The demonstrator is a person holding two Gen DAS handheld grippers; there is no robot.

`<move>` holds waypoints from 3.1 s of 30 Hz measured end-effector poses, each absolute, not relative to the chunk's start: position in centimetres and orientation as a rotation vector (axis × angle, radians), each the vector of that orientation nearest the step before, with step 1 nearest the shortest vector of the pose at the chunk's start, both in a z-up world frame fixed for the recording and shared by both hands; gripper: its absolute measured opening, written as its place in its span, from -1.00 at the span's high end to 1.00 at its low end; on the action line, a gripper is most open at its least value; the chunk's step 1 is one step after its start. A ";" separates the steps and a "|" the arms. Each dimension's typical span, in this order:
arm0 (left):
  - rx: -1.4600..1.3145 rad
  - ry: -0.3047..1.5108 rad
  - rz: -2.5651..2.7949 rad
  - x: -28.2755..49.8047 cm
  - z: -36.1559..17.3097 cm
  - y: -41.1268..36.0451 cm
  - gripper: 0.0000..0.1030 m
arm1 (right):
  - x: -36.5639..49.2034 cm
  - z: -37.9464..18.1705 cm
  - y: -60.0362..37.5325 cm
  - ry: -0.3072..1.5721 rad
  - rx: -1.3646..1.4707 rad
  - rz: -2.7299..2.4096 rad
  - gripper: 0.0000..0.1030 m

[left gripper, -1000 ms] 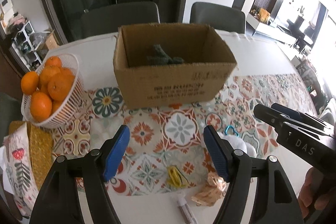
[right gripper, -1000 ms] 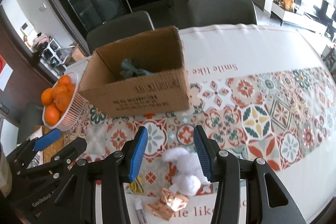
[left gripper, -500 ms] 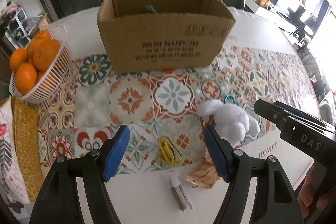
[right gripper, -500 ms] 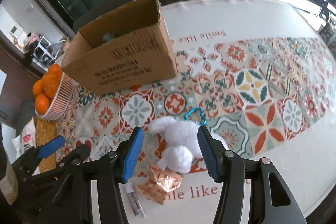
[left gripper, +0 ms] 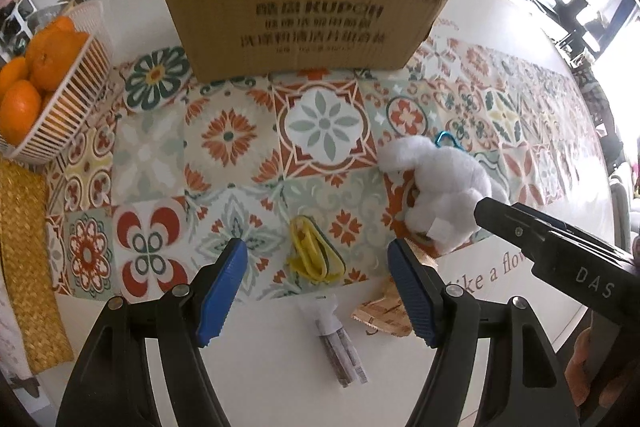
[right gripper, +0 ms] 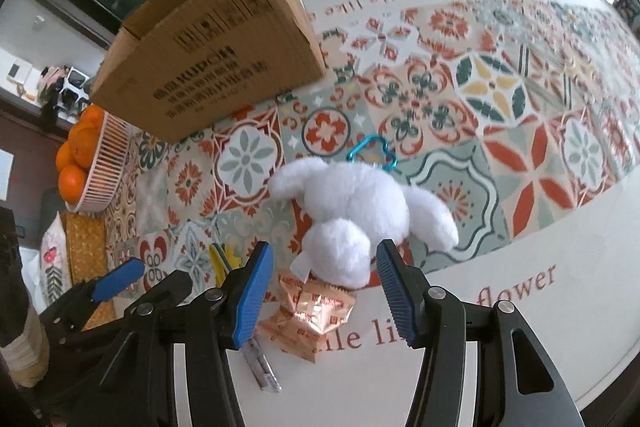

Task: Organize soft objects
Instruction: 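Move both tools back toward the white bunny and yellow cable, then grasp the yellow cable with the left tool while the right tool grasps the white bunny, then carry the yellow cable and white bunny with both tools over the box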

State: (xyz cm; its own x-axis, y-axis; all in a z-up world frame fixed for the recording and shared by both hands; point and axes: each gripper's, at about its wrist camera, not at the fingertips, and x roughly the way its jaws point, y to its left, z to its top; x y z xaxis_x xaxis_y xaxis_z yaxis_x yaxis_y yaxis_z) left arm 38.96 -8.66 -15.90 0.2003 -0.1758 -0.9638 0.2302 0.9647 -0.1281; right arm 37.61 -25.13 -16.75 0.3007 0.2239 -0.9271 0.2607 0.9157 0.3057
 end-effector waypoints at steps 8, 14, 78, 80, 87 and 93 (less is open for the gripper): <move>0.025 1.407 -0.275 39.2 -18.3 -8.9 -0.40 | 37.6 -19.7 -25.3 1.321 0.586 -0.005 -0.07; -0.032 1.475 -0.248 39.8 -20.5 -8.8 -0.40 | 38.0 -21.2 -25.4 1.345 0.620 -0.048 -0.07; -0.198 1.186 -0.274 39.8 -13.6 -4.7 0.58 | 39.0 -14.9 -21.5 1.141 0.358 0.034 0.01; -0.204 1.166 -0.283 40.1 -13.0 -4.9 0.58 | 39.1 -14.2 -21.5 1.121 0.355 0.042 0.01; -0.184 1.097 -0.291 40.5 -10.2 -4.9 0.58 | 39.6 -11.8 -21.2 1.062 0.354 0.067 0.01; -0.171 1.040 -0.304 40.9 -8.0 -5.0 0.58 | 39.9 -10.1 -21.1 1.018 0.356 0.085 0.01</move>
